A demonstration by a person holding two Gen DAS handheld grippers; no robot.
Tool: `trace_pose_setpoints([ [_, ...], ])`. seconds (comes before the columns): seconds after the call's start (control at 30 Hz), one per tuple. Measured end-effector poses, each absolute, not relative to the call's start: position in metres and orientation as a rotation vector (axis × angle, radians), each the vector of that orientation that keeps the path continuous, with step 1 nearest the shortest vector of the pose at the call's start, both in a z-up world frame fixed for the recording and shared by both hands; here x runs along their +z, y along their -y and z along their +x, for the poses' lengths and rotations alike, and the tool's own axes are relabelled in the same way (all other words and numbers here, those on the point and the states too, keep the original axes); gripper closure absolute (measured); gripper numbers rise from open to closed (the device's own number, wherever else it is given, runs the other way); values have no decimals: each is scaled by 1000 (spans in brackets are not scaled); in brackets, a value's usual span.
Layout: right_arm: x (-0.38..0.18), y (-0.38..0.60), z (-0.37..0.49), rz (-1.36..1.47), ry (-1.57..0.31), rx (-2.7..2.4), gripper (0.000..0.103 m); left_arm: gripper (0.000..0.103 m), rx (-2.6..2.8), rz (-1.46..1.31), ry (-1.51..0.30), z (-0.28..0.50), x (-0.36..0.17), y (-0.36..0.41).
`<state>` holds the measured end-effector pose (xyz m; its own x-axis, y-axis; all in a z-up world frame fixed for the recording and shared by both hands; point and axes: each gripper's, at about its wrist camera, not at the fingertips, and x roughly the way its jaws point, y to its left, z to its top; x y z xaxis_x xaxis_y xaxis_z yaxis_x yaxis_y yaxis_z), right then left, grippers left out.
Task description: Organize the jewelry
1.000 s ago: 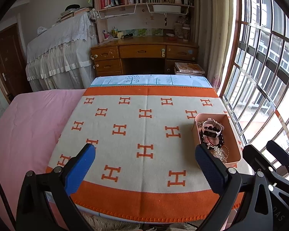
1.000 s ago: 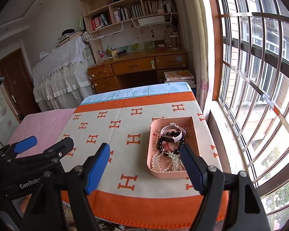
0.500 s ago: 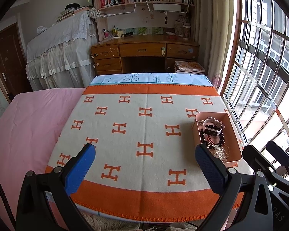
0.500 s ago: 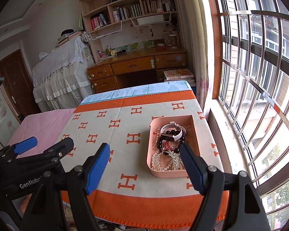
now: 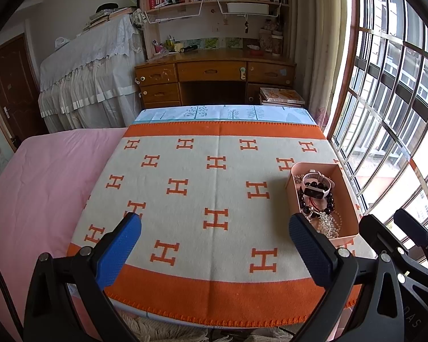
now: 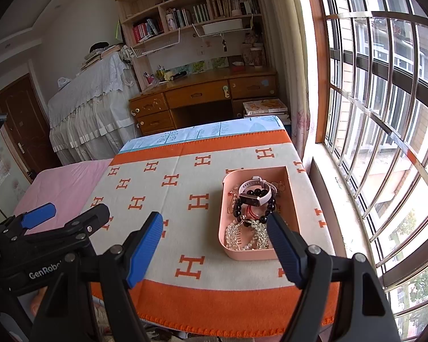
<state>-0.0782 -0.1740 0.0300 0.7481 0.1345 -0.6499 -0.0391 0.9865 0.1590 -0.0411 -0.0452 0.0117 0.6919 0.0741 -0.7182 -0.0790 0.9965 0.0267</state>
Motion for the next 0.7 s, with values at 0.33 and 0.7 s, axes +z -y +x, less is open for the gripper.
trace_pose_setpoints([
  [0.33, 30, 175, -78, 140, -720, 95, 27, 1, 86, -5, -798, -42, 11, 45],
  [0.7, 31, 176, -77, 141, -722, 96, 27, 1, 82, -11, -803, -45, 6, 43],
])
